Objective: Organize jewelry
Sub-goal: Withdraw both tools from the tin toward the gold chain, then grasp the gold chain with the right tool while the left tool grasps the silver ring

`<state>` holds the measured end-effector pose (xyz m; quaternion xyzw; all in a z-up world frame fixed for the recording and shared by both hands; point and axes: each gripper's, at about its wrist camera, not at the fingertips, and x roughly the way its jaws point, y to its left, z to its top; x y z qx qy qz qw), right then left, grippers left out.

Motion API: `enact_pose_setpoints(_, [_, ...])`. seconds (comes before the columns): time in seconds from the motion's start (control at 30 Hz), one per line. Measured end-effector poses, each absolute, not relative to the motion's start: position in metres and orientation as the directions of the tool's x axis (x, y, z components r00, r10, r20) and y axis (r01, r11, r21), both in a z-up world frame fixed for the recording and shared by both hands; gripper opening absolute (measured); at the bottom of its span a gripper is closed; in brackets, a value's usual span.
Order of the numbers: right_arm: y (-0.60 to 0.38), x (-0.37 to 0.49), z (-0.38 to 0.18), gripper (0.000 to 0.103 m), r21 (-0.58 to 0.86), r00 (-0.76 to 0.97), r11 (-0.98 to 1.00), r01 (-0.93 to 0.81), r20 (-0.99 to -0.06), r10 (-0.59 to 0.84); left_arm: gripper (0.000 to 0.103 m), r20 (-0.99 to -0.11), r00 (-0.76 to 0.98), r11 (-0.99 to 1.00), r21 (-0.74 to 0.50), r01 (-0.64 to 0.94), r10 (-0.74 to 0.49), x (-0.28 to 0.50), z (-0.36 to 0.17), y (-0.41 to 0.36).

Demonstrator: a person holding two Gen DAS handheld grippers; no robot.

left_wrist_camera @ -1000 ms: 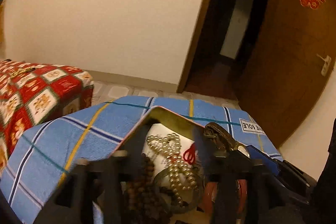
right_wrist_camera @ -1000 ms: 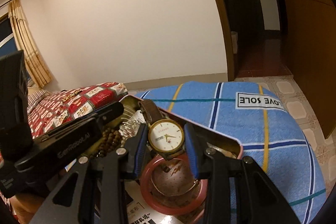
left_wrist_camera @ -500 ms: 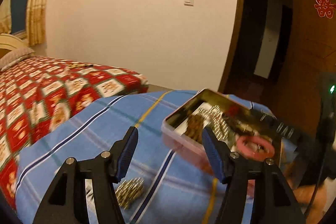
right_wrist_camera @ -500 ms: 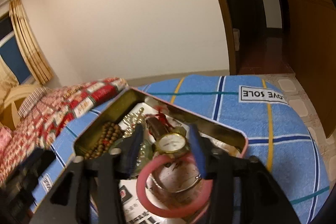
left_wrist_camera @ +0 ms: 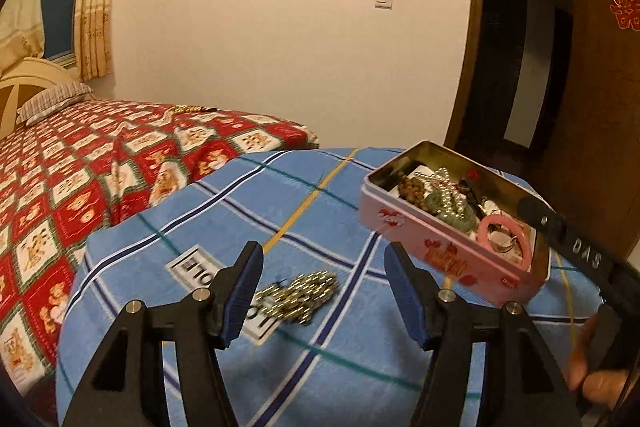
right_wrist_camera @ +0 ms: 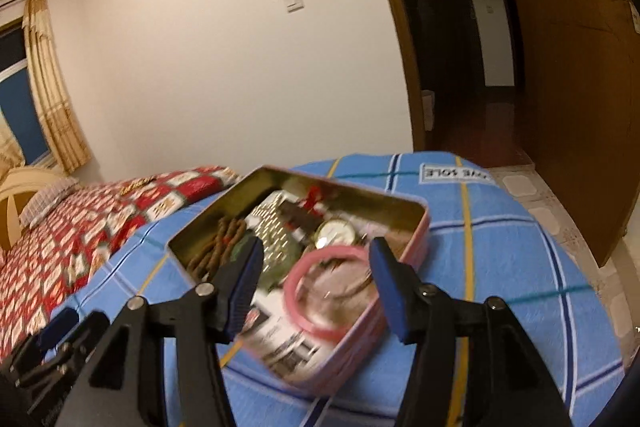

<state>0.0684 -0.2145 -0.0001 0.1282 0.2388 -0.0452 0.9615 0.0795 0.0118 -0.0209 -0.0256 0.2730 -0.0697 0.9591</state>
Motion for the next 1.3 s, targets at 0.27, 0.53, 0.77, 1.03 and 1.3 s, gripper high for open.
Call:
enact_pose_setpoints(0.27, [-0.181, 0.059, -0.003, 0.058, 0.155, 0.879, 0.985, 0.079, -0.476, 0.004, 0.063, -0.524, 0.851, 0.998, -0.066, 0.001, -0.035, 0.072, -0.013, 0.062])
enact_pose_setpoints(0.53, [-0.162, 0.058, -0.011, 0.058, 0.188, 0.856, 0.982, 0.012, -0.509, 0.087, 0.063, -0.530, 0.844, 0.991, -0.049, -0.126, 0.081, 0.079, -0.013, 0.102])
enact_pose_setpoints(0.77, [-0.105, 0.081, -0.025, 0.059, 0.256, 0.751, 0.949, -0.187, -0.586, 0.305, 0.063, -0.530, 0.843, 0.990, -0.046, -0.136, 0.092, 0.077, -0.015, 0.101])
enact_pose_setpoints(1.03, [-0.052, 0.119, -0.043, 0.056, 0.234, 0.646, 0.943, -0.236, -0.688, 0.332, 0.063, -0.525, 0.847, 0.989, -0.060, -0.134, 0.083, 0.076, -0.014, 0.104])
enact_pose_setpoints(1.3, [-0.057, 0.114, -0.042, 0.020, 0.306, 0.629, 0.904, -0.299, -0.649, 0.428, 0.063, -0.532, 0.842, 0.990, -0.049, -0.133, 0.087, 0.077, -0.014, 0.102])
